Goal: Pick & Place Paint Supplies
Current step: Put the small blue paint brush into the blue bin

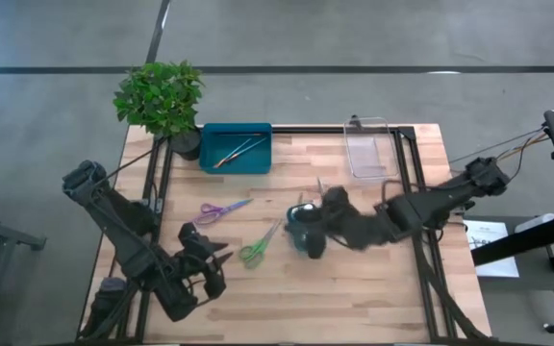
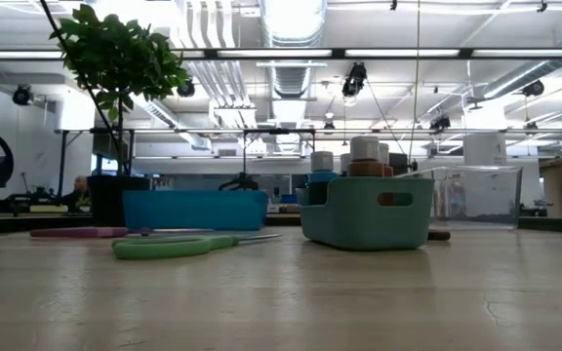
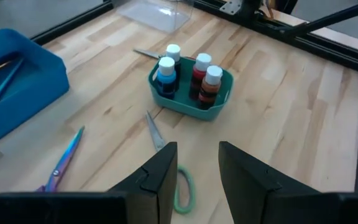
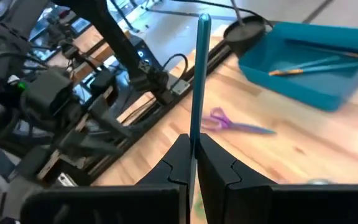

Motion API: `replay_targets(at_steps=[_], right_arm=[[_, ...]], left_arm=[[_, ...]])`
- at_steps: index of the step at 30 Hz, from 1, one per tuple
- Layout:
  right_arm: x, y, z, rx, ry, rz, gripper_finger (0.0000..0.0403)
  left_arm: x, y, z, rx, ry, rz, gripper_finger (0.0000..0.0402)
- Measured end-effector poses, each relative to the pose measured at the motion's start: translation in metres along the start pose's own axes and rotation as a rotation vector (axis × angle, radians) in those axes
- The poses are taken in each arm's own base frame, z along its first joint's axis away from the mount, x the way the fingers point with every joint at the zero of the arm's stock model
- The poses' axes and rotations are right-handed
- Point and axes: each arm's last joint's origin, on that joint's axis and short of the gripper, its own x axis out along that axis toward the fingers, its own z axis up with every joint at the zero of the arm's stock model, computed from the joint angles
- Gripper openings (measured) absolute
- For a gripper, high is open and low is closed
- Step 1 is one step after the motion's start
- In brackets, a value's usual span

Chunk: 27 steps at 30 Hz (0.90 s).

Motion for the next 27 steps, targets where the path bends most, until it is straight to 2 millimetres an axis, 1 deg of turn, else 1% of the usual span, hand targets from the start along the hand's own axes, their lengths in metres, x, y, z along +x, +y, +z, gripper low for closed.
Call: replay_targets(at_steps=[3, 7, 9, 15, 20, 23, 27], right_arm=[[0.020, -0.007, 0.014, -0.029, 0.004, 0.018, 0.0008], [0.045, -0.024, 0.037, -0.059, 0.015, 0.034, 0.0008], [0.056, -0.035, 0.048, -0.091, 0.025, 0.041, 0.0008], [0.102, -0.067, 0.078, -0.155, -0.005, 0.085, 0.0008], [0.149, -0.102, 0.087, -0.210, 0.016, 0.107, 0.0008], [0.176, -0.125, 0.091, -0.204, 0.024, 0.132, 0.0008], [0.208, -0.157, 0.096, -0.201, 0.035, 0.094, 0.0008]], left_arm=[[-0.001, 0.000, -0.001, -0.010, 0.001, -0.003, 0.0127], [-0.001, 0.000, -0.001, -0.030, 0.001, -0.003, 0.0127], [-0.001, 0.000, -0.001, -0.032, 0.000, -0.002, 0.0127], [-0.001, 0.000, -0.001, -0.039, -0.004, -0.001, 0.0127], [-0.001, 0.000, -0.001, -0.073, -0.005, -0.001, 0.0127], [-0.001, 0.000, 0.000, -0.099, -0.008, 0.000, 0.0127], [0.000, 0.000, 0.000, -0.131, -0.011, 0.002, 0.0127]])
